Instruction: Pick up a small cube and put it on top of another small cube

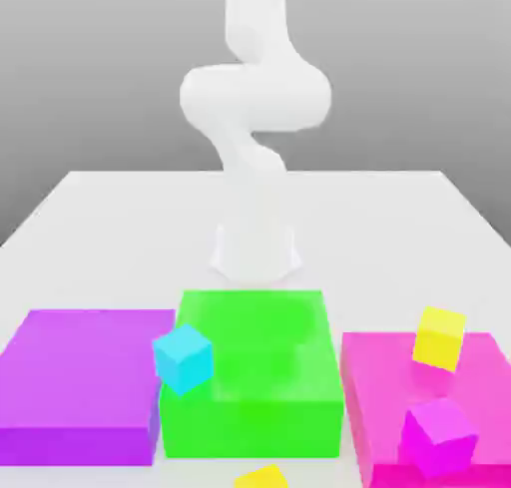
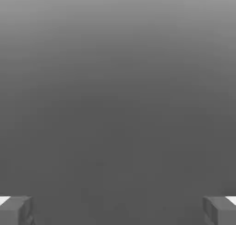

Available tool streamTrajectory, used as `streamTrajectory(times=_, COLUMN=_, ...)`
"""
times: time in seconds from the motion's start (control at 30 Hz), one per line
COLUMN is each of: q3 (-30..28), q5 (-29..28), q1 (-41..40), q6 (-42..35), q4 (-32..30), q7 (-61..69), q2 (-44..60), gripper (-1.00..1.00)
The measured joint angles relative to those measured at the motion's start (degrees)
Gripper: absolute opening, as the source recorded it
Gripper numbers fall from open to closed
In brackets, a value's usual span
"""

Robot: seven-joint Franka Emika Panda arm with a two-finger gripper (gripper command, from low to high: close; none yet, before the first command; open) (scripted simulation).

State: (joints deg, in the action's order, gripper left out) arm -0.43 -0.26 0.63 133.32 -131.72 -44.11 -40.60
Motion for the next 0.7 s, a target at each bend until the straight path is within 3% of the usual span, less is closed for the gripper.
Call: streamTrajectory(times=0.7, q3=-2.5, q5=1.4, q1=3.2, q6=13.0, q4=0.5, q7=17.1, q2=44.0, gripper=0.0)
